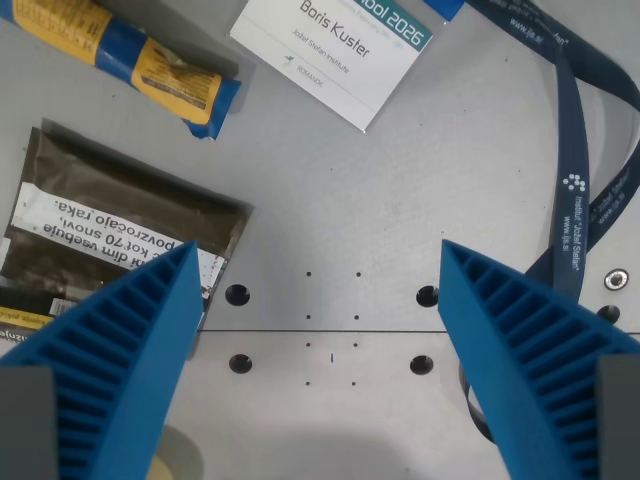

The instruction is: Move above the blue bag

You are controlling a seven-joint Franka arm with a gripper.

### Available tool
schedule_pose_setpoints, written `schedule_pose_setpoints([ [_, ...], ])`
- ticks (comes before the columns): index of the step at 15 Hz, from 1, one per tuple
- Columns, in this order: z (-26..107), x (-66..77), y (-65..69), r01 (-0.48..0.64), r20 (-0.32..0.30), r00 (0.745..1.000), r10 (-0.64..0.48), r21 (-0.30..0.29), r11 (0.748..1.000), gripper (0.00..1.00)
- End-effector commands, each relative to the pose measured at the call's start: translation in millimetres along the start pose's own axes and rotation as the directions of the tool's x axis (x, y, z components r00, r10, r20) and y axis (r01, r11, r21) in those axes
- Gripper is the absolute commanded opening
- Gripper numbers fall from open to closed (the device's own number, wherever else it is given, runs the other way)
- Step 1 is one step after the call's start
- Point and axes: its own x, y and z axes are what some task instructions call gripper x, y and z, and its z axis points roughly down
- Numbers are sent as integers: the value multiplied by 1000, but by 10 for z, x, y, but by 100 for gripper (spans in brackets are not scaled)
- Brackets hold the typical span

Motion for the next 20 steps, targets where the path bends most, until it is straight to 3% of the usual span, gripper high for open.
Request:
schedule_pose_setpoints([
  [1, 14, 13, -24, 94, -10, 995, -94, 4, 996, 100],
  [5, 97, 37, -79, 205, -21, 979, -204, 10, 979, 100],
  [10, 260, 77, -184, 364, -37, 931, -364, 17, 931, 100],
  [15, 463, 115, -330, 514, -55, 857, -513, 20, 857, 100],
  [20, 700, 165, -499, 650, -73, 759, -647, 20, 760, 100],
])
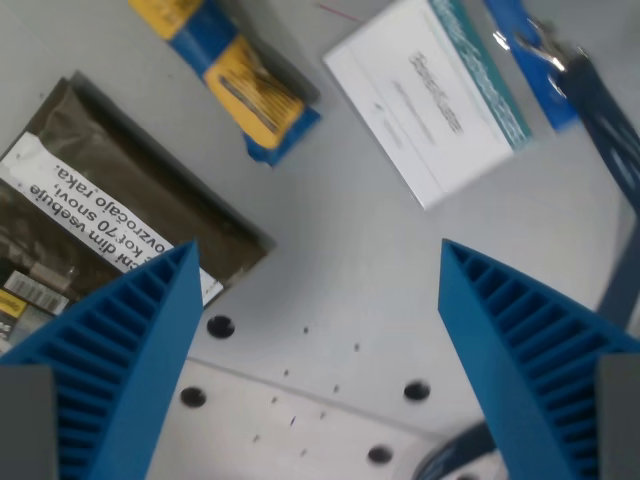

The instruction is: Move above the blue bag

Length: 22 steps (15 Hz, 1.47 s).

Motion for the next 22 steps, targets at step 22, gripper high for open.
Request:
schedule_pose_setpoints([
  [22, 971, 599, -471, 676, -45, 736, -675, 16, 737, 100],
])
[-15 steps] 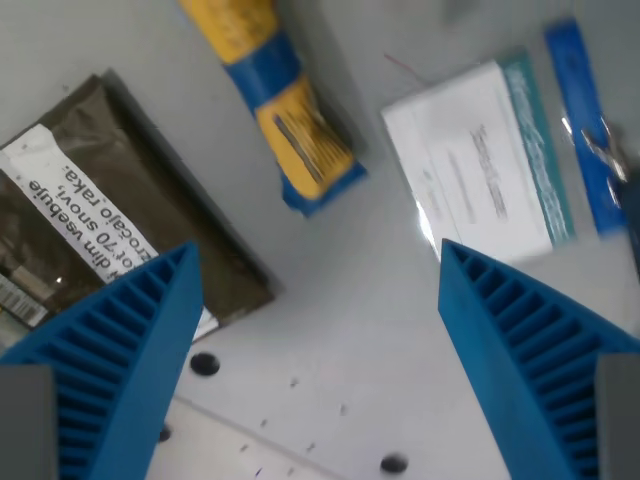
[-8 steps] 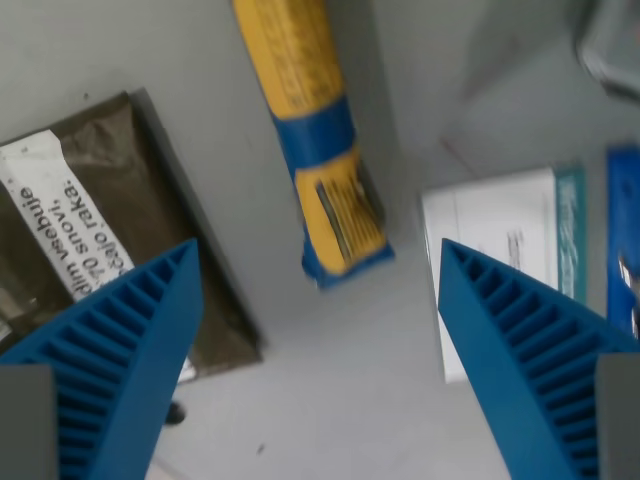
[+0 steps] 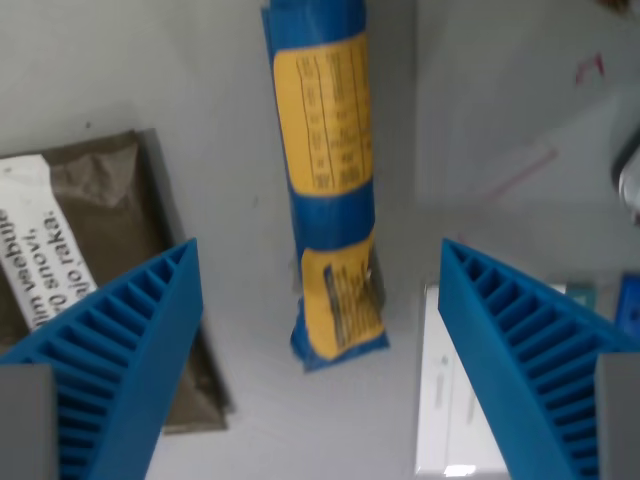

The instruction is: Move above the blue bag

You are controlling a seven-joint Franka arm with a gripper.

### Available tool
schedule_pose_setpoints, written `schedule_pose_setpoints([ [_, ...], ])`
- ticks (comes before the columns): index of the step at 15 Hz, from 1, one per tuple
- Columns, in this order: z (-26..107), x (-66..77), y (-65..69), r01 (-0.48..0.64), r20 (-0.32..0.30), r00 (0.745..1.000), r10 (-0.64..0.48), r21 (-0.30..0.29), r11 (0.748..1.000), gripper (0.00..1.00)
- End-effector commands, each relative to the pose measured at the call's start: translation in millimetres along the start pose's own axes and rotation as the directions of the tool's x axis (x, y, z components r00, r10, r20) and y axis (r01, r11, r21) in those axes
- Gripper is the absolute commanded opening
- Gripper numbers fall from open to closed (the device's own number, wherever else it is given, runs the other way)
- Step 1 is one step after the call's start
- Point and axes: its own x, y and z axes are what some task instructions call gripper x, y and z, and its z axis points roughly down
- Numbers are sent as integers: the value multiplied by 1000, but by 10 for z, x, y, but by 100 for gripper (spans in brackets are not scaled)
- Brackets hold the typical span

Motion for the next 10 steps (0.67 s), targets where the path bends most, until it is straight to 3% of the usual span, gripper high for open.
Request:
schedule_pose_setpoints([
  [1, 58, 92, 56, 164, -25, 986, -163, 28, 986, 100],
  [10, 121, 129, 75, 102, -19, 995, -102, 27, 994, 100],
])
